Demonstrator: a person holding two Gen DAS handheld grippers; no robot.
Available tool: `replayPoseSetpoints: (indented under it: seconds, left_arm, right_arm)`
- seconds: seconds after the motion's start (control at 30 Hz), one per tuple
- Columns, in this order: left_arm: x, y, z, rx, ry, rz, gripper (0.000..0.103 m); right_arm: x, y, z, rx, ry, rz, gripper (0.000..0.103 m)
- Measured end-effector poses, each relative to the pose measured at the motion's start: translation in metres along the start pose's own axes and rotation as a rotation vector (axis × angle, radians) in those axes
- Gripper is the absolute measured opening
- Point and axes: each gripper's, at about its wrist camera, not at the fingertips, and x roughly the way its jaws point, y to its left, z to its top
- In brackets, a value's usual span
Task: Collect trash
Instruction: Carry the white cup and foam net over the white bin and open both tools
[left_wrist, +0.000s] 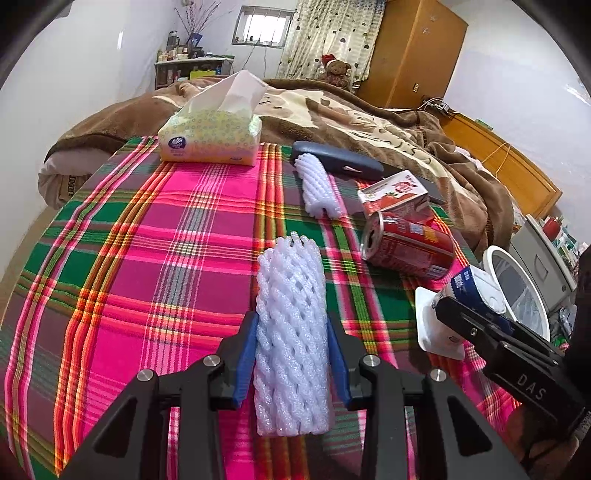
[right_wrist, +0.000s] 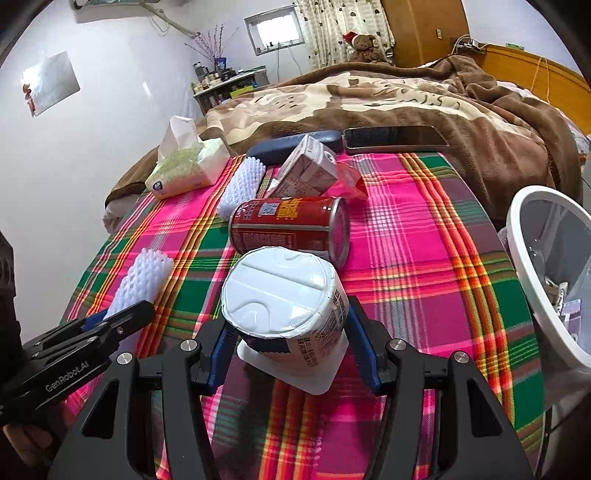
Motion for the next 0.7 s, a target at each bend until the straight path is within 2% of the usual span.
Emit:
replayPoseSetpoints:
  seconds: [0.27, 0.7]
  left_arm:
    - [-0.017, -0.021, -0.002, 0.043, -0.028, -0.001, 0.036]
    - [-0.037, -0.081, -0.001, 0.133, -0.068, -0.067, 0.036]
  right_arm:
    - [-0.015, -0.009, 0.0, 0.004, -0.025, 0.0, 0.057]
    - [-0.05, -0.046, 0.001, 0.028, -0.084, -0.039, 0.057]
